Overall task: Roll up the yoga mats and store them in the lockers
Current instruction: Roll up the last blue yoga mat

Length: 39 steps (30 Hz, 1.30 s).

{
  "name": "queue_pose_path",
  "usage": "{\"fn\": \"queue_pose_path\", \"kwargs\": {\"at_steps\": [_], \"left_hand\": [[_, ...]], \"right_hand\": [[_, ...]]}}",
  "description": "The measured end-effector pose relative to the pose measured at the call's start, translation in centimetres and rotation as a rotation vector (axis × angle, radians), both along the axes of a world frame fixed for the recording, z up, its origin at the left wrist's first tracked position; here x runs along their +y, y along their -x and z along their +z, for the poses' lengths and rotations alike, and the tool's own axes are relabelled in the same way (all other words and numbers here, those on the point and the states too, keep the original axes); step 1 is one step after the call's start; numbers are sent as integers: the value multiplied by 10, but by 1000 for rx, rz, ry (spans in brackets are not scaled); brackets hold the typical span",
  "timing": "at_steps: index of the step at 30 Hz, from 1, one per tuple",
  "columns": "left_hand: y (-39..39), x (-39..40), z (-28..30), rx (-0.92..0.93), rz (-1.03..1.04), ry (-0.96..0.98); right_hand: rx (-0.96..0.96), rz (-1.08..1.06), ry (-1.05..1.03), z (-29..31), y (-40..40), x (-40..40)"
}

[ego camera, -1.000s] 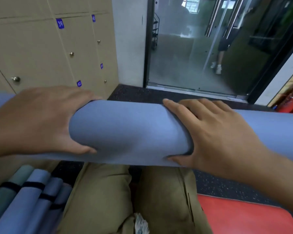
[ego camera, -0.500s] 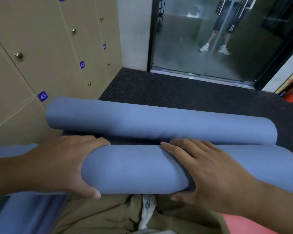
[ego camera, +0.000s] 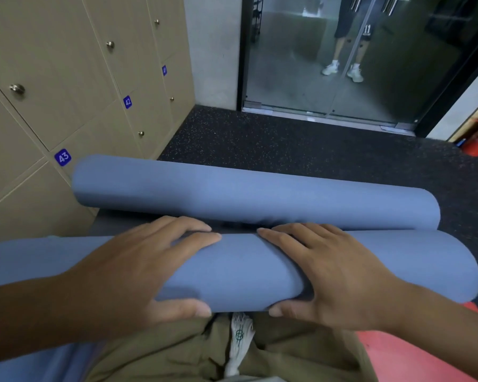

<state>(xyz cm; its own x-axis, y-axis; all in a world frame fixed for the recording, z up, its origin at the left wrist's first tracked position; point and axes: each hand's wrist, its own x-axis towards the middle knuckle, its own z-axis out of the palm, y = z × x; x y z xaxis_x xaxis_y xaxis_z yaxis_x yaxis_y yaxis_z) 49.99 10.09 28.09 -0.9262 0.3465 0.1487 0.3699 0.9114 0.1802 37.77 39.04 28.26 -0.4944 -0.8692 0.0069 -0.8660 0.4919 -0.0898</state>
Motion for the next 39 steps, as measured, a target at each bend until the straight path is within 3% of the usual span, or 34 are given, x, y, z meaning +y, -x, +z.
{"fn": "queue_pose_path", "kwargs": {"at_steps": [4, 7, 13, 26, 31, 35, 39], "left_hand": [[30, 2, 8, 17, -66, -58], [62, -12, 10, -103, -66, -115], [118, -47, -14, -112, -114, 156], [212, -60, -41, 2, 102, 288], [224, -64, -27, -15, 81, 199], [232, -72, -2, -185, 126, 14], [239, -74, 21, -275, 132, -51]], "right_hand": [[-47, 13, -37, 2, 13, -4], [-49, 22, -50, 2, 18, -6], [-52, 28, -13, 3, 18, -5], [294, 27, 122, -13, -11, -10], [262, -87, 168, -28, -6, -17], [223, -116, 168, -30, 4, -24], [280, -146, 258, -33, 5, -36]]}}
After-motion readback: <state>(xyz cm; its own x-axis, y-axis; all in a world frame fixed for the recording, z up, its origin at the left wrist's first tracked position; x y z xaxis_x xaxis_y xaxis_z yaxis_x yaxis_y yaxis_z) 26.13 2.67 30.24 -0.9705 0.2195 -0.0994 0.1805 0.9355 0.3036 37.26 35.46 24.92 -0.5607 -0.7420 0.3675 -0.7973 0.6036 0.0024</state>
